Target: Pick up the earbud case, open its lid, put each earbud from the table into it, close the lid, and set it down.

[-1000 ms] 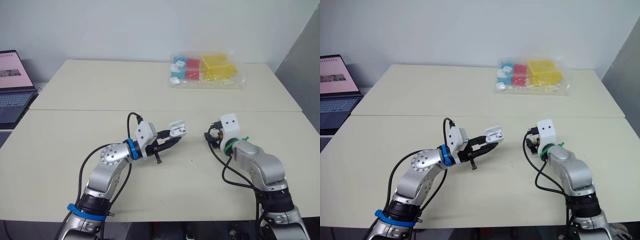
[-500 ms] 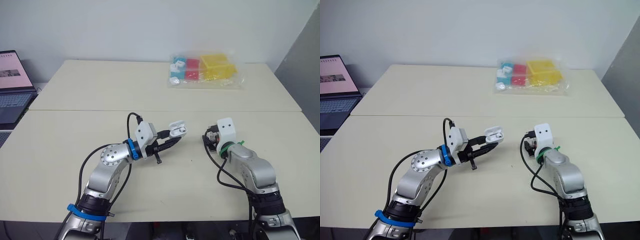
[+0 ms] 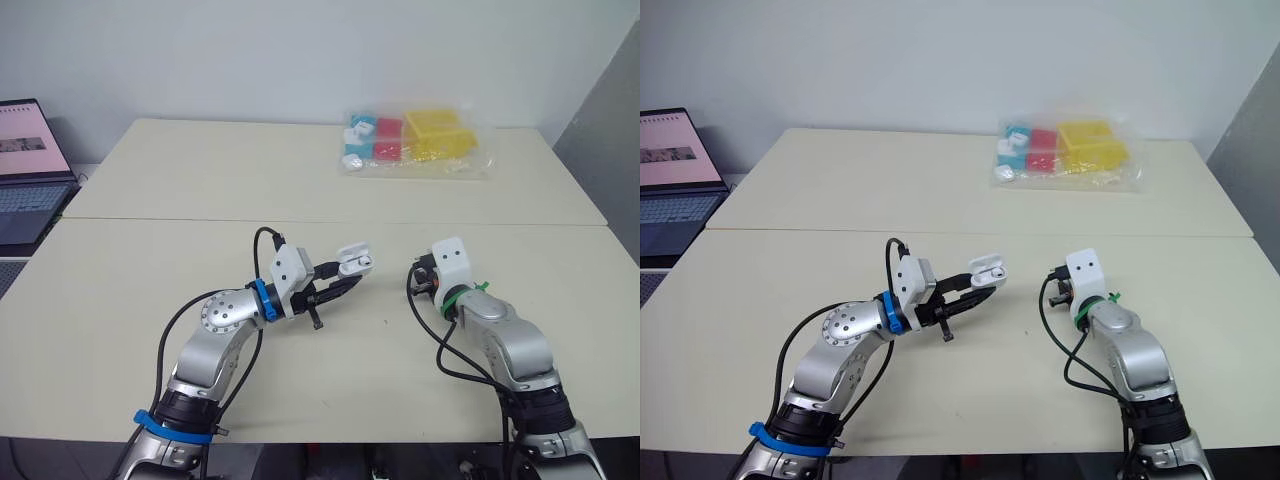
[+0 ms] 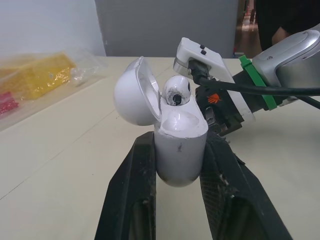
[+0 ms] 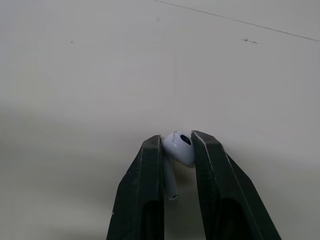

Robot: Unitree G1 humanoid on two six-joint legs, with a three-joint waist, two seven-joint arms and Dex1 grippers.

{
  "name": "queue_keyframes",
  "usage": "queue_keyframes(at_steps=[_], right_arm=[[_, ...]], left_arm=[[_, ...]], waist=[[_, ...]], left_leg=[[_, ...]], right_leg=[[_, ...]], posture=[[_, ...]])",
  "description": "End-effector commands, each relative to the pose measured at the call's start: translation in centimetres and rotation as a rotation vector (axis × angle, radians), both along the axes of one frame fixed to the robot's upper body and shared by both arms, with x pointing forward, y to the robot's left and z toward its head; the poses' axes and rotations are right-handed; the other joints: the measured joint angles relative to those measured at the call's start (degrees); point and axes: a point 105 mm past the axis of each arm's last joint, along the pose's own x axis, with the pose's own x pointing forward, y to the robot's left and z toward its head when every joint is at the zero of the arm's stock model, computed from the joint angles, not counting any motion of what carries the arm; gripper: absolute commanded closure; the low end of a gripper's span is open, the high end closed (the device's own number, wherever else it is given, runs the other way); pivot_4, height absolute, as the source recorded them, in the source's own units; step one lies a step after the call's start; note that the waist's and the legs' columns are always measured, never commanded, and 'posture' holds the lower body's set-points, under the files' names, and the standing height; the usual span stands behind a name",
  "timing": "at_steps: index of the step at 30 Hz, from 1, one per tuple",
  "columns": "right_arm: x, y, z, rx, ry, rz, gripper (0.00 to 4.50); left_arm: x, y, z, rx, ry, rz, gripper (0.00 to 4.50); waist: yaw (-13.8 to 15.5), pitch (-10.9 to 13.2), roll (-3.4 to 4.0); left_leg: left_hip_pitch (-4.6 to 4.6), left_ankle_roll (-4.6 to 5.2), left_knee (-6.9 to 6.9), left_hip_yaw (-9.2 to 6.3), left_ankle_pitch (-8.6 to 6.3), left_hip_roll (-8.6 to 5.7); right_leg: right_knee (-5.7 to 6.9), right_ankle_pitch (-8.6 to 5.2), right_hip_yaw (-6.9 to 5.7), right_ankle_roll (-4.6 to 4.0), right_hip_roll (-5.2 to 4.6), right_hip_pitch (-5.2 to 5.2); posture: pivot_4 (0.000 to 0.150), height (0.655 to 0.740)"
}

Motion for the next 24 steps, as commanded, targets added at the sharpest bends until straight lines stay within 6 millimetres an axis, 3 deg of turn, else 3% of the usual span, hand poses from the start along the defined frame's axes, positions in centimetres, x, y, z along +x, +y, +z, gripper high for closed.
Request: queue_keyframes(at_steps=[1, 4, 8, 10, 18, 24], right_arm=[[-0.7, -0.3, 0.7, -0.018, -0.012, 0.089, 4.02], [-2.2, 0.2, 1.4, -0.031, -0.004, 0.304, 4.02], [-6.1, -0.4, 2.4, -0.161, -0.024, 0.723, 4.02], [-7.4, -2.1, 2.2, -0.176, 0.071, 0.828, 4.02], [-8.0, -7.7, 1.4, -0.42, 0.259, 1.007, 4.02], [-7.6, -9.4, 0.8, -0.53, 0.354, 1.108, 4.02]], left_arm=[[-0.5, -0.3, 1.0, -0.011, -0.046, -0.012, 3.69], [-0.6, -0.2, 1.0, -0.009, -0.044, -0.01, 3.69], [-0.9, -0.1, 0.9, 0.001, -0.043, -0.015, 3.69], [-1.1, -0.1, 0.9, 0.008, -0.042, -0.021, 3.69], [-1.4, 0.0, 1.0, 0.022, -0.038, -0.03, 3.69], [-1.8, 0.1, 0.9, 0.034, -0.032, -0.036, 3.69]], waist=[[0.0, 0.0, 0.0], [0.0, 0.0, 0.0], [0.0, 0.0, 0.01], [-0.1, 0.0, 0.0], [-0.3, 0.0, -0.01], [-0.2, 0.0, -0.01]], left_leg=[[-0.01, 0.0, 0.0, 0.0, 0.0, 0.0], [-0.01, 0.0, -0.02, 0.01, 0.0, 0.0], [-0.03, 0.0, -0.02, -0.01, -0.01, -0.02], [-0.01, 0.01, -0.05, -0.02, -0.01, 0.0], [0.23, 0.01, -0.02, 0.02, -0.01, 0.01], [0.23, 0.0, -0.05, 0.05, -0.01, 0.02]], right_leg=[[-0.02, 0.0, 0.0, 0.0, 0.0, 0.0], [-0.05, 0.0, 0.0, 0.0, 0.0, 0.0], [-0.14, -0.01, -0.02, 0.01, 0.0, 0.0], [-0.2, -0.01, -0.05, 0.01, 0.02, 0.03], [-0.06, -0.01, -0.02, -0.01, 0.04, 0.15], [-0.07, -0.02, 0.01, -0.01, 0.04, 0.14]], posture=[[0.15, 0.7359], [0.15, 0.7359], [0.15, 0.7359], [0.15, 0.7359], [0.15, 0.7359], [0.15, 0.7359]])
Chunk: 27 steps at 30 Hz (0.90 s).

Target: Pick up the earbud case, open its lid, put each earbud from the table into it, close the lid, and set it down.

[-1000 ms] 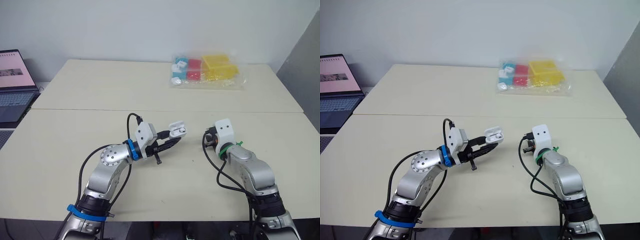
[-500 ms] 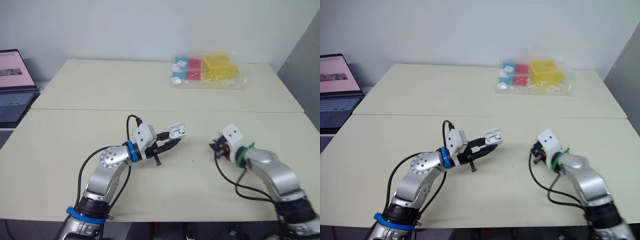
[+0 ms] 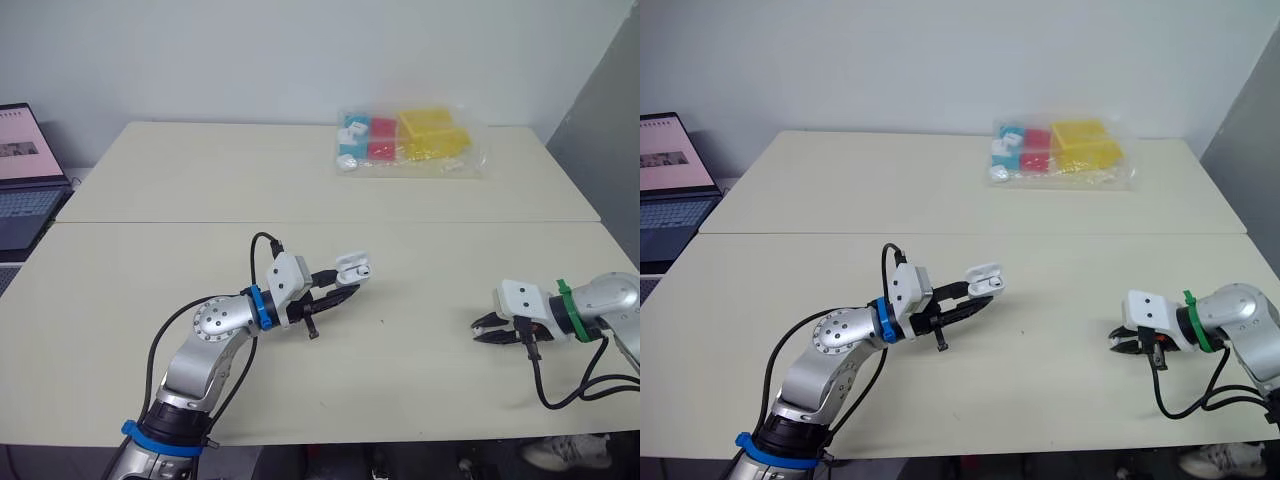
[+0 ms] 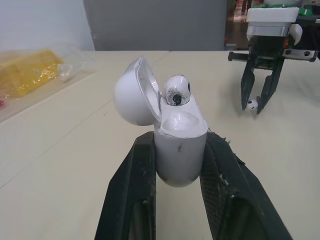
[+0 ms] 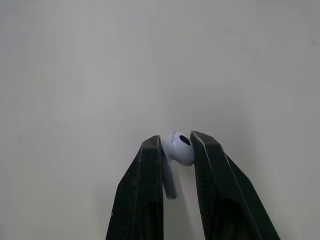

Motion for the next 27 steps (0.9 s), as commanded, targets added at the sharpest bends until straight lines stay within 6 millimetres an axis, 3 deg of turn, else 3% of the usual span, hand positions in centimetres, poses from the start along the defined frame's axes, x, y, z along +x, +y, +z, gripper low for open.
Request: queue_keyframes(at_steps=[1, 10, 17, 23, 27], right_arm=[[0.2, -1.0, 0.2, -0.076, 0.012, 0.066, 4.02], [1.4, -1.0, 0.5, -0.051, 0.039, 0.019, 4.02], [1.9, -1.2, 1.1, -0.068, -0.026, 0.043, 1.66], [1.2, -0.7, 4.5, -0.028, -0.047, 0.031, 1.58], [0.6, -0.7, 5.4, -0.057, -0.07, 0.001, 1.58]], left_arm=[[-0.6, -0.2, 1.1, -0.007, -0.039, -0.024, 3.69], [-0.7, -0.1, 1.1, 0.0, -0.035, -0.022, 3.69], [-0.8, -0.3, 1.0, -0.004, -0.027, -0.024, 3.69], [-0.6, -0.4, 1.0, -0.01, -0.026, -0.018, 3.69], [-0.7, -0.4, 0.9, -0.017, -0.023, -0.015, 3.69]], waist=[[0.1, 0.0, 0.0], [0.2, 0.0, 0.0], [0.2, 0.0, 0.0], [0.2, 0.0, 0.08], [0.3, 0.0, 0.08]], left_leg=[[0.0, 0.0, 0.0, 0.01, 0.0, 0.0], [0.03, -0.01, 0.03, 0.02, 0.0, 0.0], [0.05, -0.01, 0.04, 0.05, 0.0, -0.01], [0.06, -0.01, 0.03, 0.05, 0.01, -0.01], [0.06, -0.01, 0.04, 0.03, 0.01, 0.01]], right_leg=[[0.0, 0.0, 0.0, 0.0, 0.0, 0.0], [0.07, 0.01, 0.03, -0.01, -0.02, 0.01], [0.07, 0.01, 0.06, -0.01, -0.03, 0.02], [0.12, 0.01, 0.06, -0.01, -0.03, 0.0], [0.11, 0.0, 0.04, -0.02, -0.03, 0.02]], posture=[[0.15, 0.7359], [0.15, 0.7359], [0.15, 0.7359], [0.15, 0.7359], [0.15, 0.7359]])
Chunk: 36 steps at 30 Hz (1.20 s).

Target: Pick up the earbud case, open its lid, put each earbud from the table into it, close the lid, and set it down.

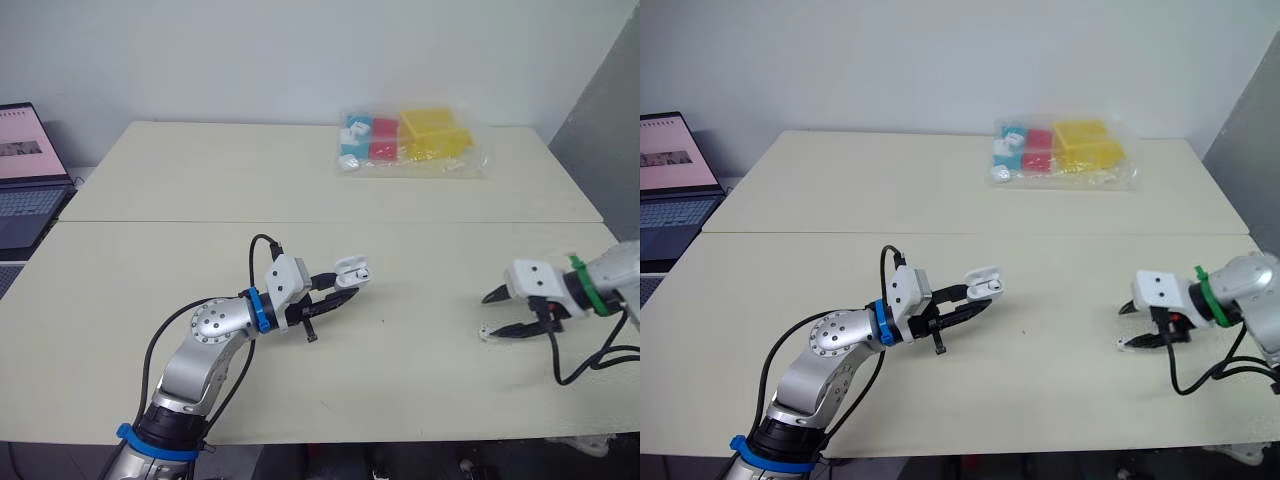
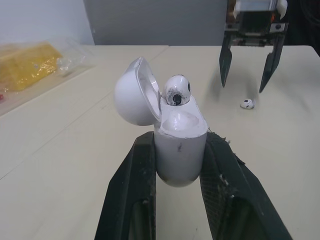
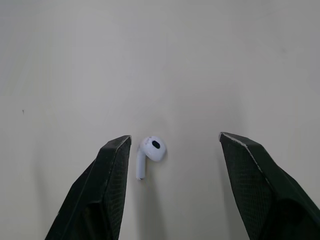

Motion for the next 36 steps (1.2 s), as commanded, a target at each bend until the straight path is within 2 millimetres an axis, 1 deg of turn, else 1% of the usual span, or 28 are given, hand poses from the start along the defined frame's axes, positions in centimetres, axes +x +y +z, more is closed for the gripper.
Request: queue_keyframes(at_steps=[1, 2, 4, 8, 13, 16, 22, 31, 33, 34, 36], right_arm=[[-0.3, -0.2, 1.0, -0.091, -0.045, -0.074, 1.58], [-0.3, -0.6, 0.8, -0.153, -0.056, -0.119, 1.58], [-0.4, -0.3, 0.4, -0.151, -0.008, -0.239, 1.58], [-0.5, 0.3, -0.7, -0.153, 0.06, -0.322, 1.58], [-0.6, 1.0, -2.1, -0.19, 0.093, -0.337, 1.58], [-0.1, 1.0, -2.4, -0.196, 0.082, -0.352, 1.58], [0.6, 1.5, -2.8, -0.188, 0.072, -0.354, 1.58], [0.3, 1.2, -3.6, -0.224, 0.086, -0.33, 1.58], [0.2, 1.3, -3.7, -0.215, 0.101, -0.331, 1.95], [0.1, 1.4, -3.6, -0.212, 0.106, -0.329, 2.21], [0.1, 1.5, -3.6, -0.204, 0.112, -0.331, 2.92]], left_arm=[[-0.4, -0.6, 0.9, -0.032, -0.032, -0.014, 3.69], [-0.5, -0.6, 0.8, -0.035, -0.03, -0.014, 3.69], [-0.6, -0.8, 0.7, -0.041, -0.026, -0.015, 3.69], [-0.8, -1.2, 0.5, -0.051, -0.02, -0.024, 3.69], [-0.7, -1.5, 0.3, -0.063, -0.018, -0.02, 3.69], [-0.7, -1.6, 0.3, -0.064, -0.019, -0.02, 3.69], [-0.8, -1.7, 0.3, -0.067, -0.018, -0.018, 3.69], [-0.7, -1.7, 0.2, -0.064, -0.02, -0.015, 3.69], [-0.7, -1.7, 0.2, -0.063, -0.02, -0.015, 3.69], [-0.7, -1.7, 0.2, -0.063, -0.021, -0.015, 3.69], [-0.7, -1.7, 0.2, -0.063, -0.021, -0.017, 3.69]], waist=[[0.0, 0.0, 0.0], [0.1, 0.0, 0.01], [-0.1, 0.0, 0.01], [0.0, 0.0, 0.01], [0.0, 0.0, 0.01], [0.0, 0.0, 0.01], [0.0, 0.0, 0.01], [0.0, 0.0, 0.01], [0.0, 0.0, 0.0], [0.0, 0.0, 0.0], [0.0, 0.0, 0.0]], left_leg=[[-0.01, 0.0, 0.0, 0.0, 0.0, -0.01], [0.0, 0.0, 0.0, 0.01, 0.0, -0.01], [0.0, 0.0, -0.01, 0.01, 0.0, 0.0], [0.03, -0.01, 0.01, 0.01, 0.0, 0.0], [0.01, 0.0, 0.0, 0.02, 0.0, -0.01], [-0.03, -0.01, 0.0, 0.01, 0.0, -0.02], [-0.01, 0.0, 0.0, 0.0, 0.0, -0.02], [0.0, 0.0, 0.03, 0.0, 0.0, -0.02], [0.01, 0.0, 0.02, -0.01, 0.0, -0.02], [0.01, 0.0, 0.02, -0.01, 0.0, -0.01], [0.01, 0.0, 0.02, -0.01, 0.0, -0.02]], right_leg=[[0.0, 0.0, 0.0, 0.0, -0.01, 0.0], [0.0, 0.0, 0.01, 0.0, -0.02, 0.0], [0.01, 0.0, 0.01, 0.0, -0.05, -0.01], [0.04, 0.0, 0.01, 0.0, -0.04, -0.01], [0.01, -0.01, 0.02, -0.01, -0.03, -0.02], [-0.01, -0.01, 0.0, -0.01, -0.03, -0.03], [0.01, -0.01, 0.0, -0.01, -0.02, -0.02], [0.01, 0.0, -0.01, 0.0, -0.02, -0.01], [0.01, 0.0, -0.01, 0.0, -0.02, 0.0], [0.01, 0.0, -0.02, 0.0, -0.01, 0.0], [0.01, 0.0, -0.01, 0.0, -0.01, 0.0]], posture=[[0.15, 0.7359], [0.15, 0.7359], [0.15, 0.7359], [0.15, 0.7359], [0.15, 0.7359], [0.15, 0.7359], [0.15, 0.7359], [0.15, 0.7359], [0.15, 0.7359], [0.15, 0.7359], [0.15, 0.7359]])
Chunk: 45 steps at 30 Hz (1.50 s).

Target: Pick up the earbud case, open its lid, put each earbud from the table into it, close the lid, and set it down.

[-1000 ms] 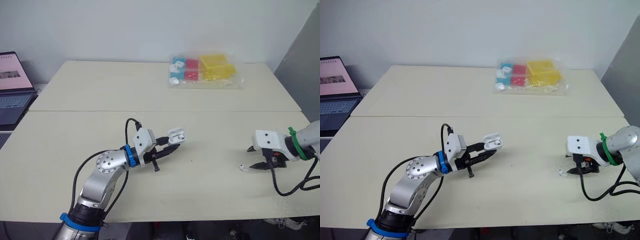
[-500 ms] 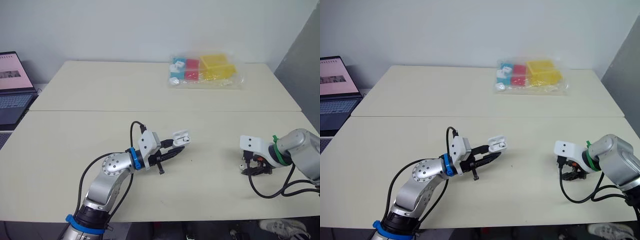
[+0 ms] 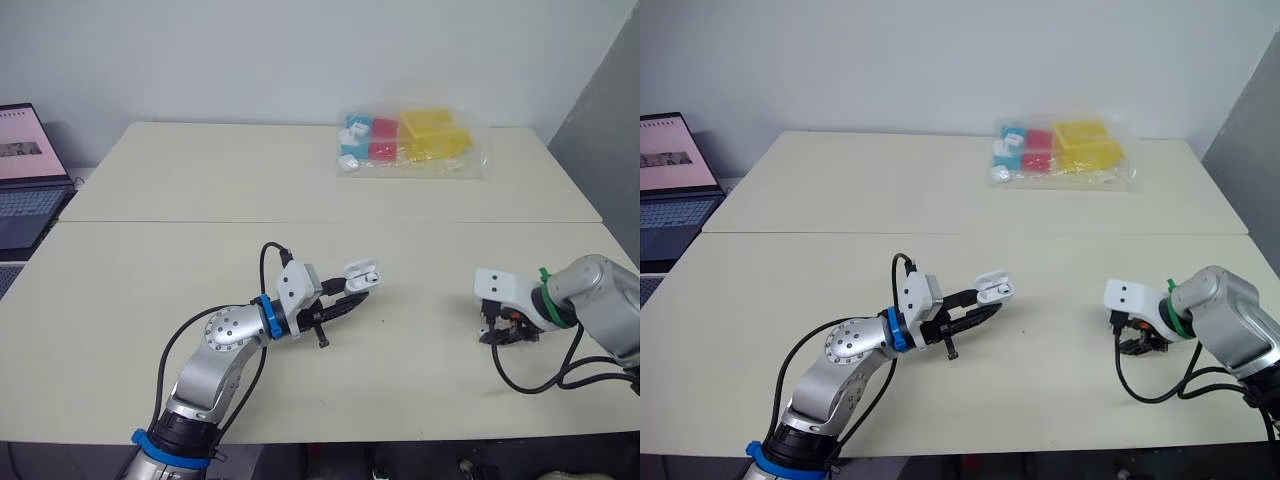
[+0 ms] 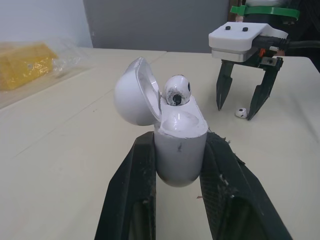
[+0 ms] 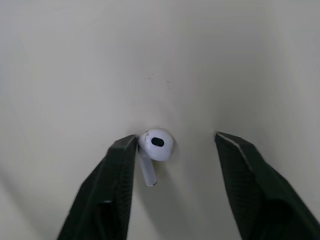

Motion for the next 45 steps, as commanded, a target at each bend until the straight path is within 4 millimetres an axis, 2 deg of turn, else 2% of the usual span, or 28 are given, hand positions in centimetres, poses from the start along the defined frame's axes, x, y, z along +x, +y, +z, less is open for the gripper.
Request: queue_keyframes(at_steps=[1, 3, 4, 9, 13, 15, 18, 25, 30, 32, 34, 45], right_arm=[[-0.1, 0.1, 0.0, 0.008, 0.013, -0.008, 3.23], [-0.1, 0.4, 0.1, 0.027, 0.016, -0.014, 3.97], [-0.1, 0.4, 0.2, 0.034, 0.016, -0.016, 4.06], [0.6, 0.2, 1.6, 0.056, -0.03, -0.033, 4.06], [0.9, 1.4, 4.2, 0.133, -0.111, 0.024, 4.06], [0.8, 3.0, 6.3, 0.227, -0.175, 0.077, 4.06], [-0.6, 6.2, 10.2, 0.455, -0.255, 0.161, 4.06], [-1.6, 11.2, 14.5, 0.864, -0.42, 0.128, 4.06], [-1.5, 13.3, 15.5, 0.999, -0.543, 0.092, 4.06], [-1.7, 14.5, 16.5, 1.176, -0.619, 0.105, 4.06], [-1.8, 15.2, 16.1, 1.199, -0.648, 0.111, 4.06], [-1.2, 16.6, 13.7, 1.198, -0.635, 0.093, 4.06]], left_arm=[[-0.3, -0.3, 0.9, -0.02, -0.048, -0.02, 3.69], [-0.2, -0.3, 0.9, -0.019, -0.05, -0.021, 3.69], [-0.2, -0.3, 0.9, -0.018, -0.051, -0.021, 3.69], [0.2, -0.3, 1.2, -0.022, -0.064, -0.021, 3.69], [0.4, -0.5, 1.4, -0.035, -0.073, -0.018, 3.69], [0.8, -0.5, 1.7, -0.063, -0.06, 0.001, 3.69], [1.1, -0.8, 2.4, -0.105, -0.045, 0.014, 3.69], [1.7, -1.3, 3.5, -0.145, -0.056, 0.021, 3.69], [1.8, -1.7, 3.8, -0.148, -0.053, 0.007, 3.69], [1.8, -1.8, 3.9, -0.145, -0.055, -0.003, 3.69], [1.9, -1.8, 3.7, -0.142, -0.056, -0.009, 3.69], [2.2, -1.8, 4.2, -0.139, -0.062, -0.015, 3.69]], waist=[[0.0, 0.0, 0.0], [0.0, 0.0, -0.01], [0.0, 0.0, -0.01], [0.0, 0.0, -0.01], [0.0, 0.0, 0.0], [0.0, 0.0, 0.0], [0.0, 0.0, 0.0], [0.1, 0.0, -0.03], [0.0, 0.0, -0.02], [-0.1, 0.0, -0.09], [0.0, 0.0, -0.06], [0.0, 0.0, -0.06]], left_leg=[[0.0, 0.0, 0.0, 0.0, 0.0, 0.0], [0.0, 0.0, 0.01, 0.0, 0.0, 0.0], [0.0, 0.0, 0.01, 0.0, 0.0, 0.0], [0.0, 0.0, 0.0, -0.01, 0.0, 0.0], [-0.02, 0.0, 0.0, 0.02, 0.0, -0.01], [-0.03, 0.0, -0.01, 0.01, 0.0, 0.0], [-0.07, 0.0, -0.02, -0.04, 0.0, 0.01], [-0.09, 0.0, 0.06, -0.08, 0.0, 0.0], [-0.13, 0.0, 0.05, -0.09, 0.0, -0.01], [-0.13, 0.0, 0.01, -0.08, 0.0, -0.01], [-0.15, 0.0, -0.01, -0.13, 0.0, 0.02], [-0.12, 0.0, 0.01, -0.11, 0.0, 0.01]], right_leg=[[0.0, 0.0, 0.0, 0.0, 0.0, 0.01], [0.0, 0.0, 0.0, 0.0, 0.0, 0.01], [0.0, 0.0, 0.0, 0.0, 0.0, 0.01], [0.01, 0.0, -0.01, 0.0, 0.0, 0.0], [0.01, 0.0, 0.02, 0.0, 0.0, -0.03], [-0.01, 0.0, 0.0, 0.0, 0.0, -0.03], [-0.01, 0.0, -0.01, 0.0, 0.02, -0.04], [0.06, 0.02, -0.02, 0.02, 0.01, 0.01], [0.01, 0.02, -0.04, 0.02, 0.01, 0.0], [0.0, 0.02, 0.0, 0.02, 0.02, -0.02], [0.03, 0.02, -0.05, 0.02, 0.06, -0.05], [0.03, 0.02, -0.04, 0.02, 0.05, -0.03]], posture=[[0.15, 0.7359], [0.15, 0.7359], [0.15, 0.7359], [0.15, 0.7359], [0.15, 0.7359], [0.15, 0.7359], [0.15, 0.7359], [0.15, 0.7359], [0.15, 0.7359], [0.15, 0.7359], [0.15, 0.7359], [0.15, 0.7359]])
